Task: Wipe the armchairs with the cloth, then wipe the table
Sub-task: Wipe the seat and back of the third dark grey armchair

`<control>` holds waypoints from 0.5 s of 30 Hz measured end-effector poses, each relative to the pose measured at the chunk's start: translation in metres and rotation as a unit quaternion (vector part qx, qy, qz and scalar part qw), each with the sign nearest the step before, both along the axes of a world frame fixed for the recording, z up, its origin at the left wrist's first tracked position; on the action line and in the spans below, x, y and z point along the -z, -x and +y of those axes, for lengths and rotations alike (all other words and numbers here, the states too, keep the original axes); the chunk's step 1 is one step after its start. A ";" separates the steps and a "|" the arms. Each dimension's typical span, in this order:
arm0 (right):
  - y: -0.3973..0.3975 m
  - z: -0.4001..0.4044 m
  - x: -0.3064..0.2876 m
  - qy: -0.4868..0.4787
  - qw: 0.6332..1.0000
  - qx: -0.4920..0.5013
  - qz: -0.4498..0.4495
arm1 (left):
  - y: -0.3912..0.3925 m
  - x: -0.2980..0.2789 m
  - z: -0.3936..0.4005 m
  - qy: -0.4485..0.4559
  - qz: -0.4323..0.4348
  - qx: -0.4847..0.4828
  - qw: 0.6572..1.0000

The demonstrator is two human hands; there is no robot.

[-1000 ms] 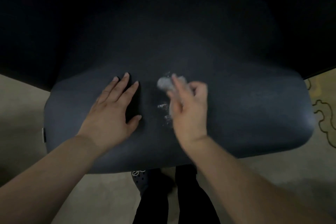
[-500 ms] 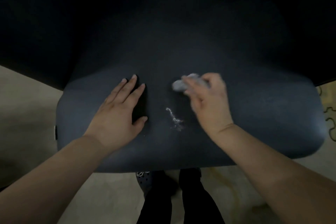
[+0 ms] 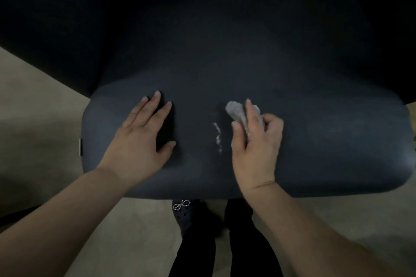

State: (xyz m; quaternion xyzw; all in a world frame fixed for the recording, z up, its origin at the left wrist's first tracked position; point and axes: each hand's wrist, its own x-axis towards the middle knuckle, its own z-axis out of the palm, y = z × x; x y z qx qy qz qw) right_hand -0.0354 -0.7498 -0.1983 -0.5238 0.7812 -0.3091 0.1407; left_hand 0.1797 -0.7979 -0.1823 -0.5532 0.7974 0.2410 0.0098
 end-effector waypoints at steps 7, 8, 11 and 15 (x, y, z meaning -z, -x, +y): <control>-0.031 -0.005 -0.002 -0.033 0.973 -0.216 0.070 | -0.001 0.001 0.002 -0.006 0.006 -0.012 1.000; -0.021 -0.013 0.000 -0.029 0.973 -0.211 0.089 | -0.001 0.001 0.002 -0.007 0.005 -0.014 1.000; 0.005 -0.034 0.001 -0.033 0.989 -0.115 0.090 | -0.002 0.003 0.001 -0.006 0.005 -0.014 1.000; -0.012 -0.023 -0.002 -0.022 0.978 -0.193 0.082 | -0.002 0.003 0.002 -0.007 0.010 -0.016 1.000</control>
